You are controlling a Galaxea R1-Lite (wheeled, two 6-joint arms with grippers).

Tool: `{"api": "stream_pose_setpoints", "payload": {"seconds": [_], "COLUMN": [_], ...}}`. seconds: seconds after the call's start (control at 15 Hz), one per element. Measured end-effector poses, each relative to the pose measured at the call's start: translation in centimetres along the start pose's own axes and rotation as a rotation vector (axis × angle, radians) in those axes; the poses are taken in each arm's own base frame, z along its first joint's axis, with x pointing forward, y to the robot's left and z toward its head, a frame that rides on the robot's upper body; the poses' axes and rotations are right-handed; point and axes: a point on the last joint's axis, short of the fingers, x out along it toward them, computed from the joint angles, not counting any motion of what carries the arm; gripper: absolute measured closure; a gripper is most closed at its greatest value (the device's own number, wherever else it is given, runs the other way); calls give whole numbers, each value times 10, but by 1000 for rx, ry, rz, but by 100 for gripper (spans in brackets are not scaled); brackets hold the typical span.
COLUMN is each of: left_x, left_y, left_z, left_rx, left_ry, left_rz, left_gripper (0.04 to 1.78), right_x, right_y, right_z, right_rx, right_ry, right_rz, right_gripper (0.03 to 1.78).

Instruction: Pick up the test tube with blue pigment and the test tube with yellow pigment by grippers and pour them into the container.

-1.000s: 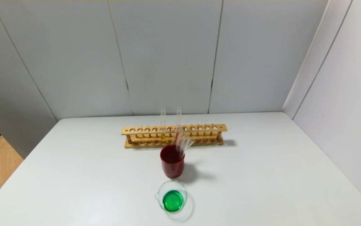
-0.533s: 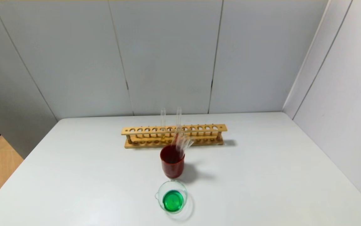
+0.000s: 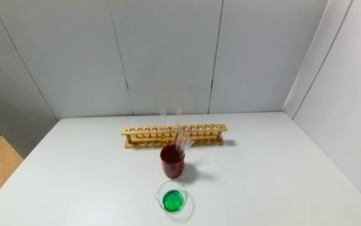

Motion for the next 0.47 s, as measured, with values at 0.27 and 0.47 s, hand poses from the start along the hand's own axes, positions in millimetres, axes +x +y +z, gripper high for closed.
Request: {"api": "stream_pose_setpoints", "payload": {"seconds": [0.27,0.47], "left_x": [0,0], "left_y": [0,0], "left_z": [0,0], "left_rx": [5,-3], "left_ry": [0,2], "left_rz": [0,-2], "left_gripper": [7,7], "right_x": [0,0], "right_y": [0,0], "right_z": [0,0], "right_rx": [-4,-2], "right_ry": [1,-2], "right_rz": [-3,-3], "right_gripper": [6,6]}}
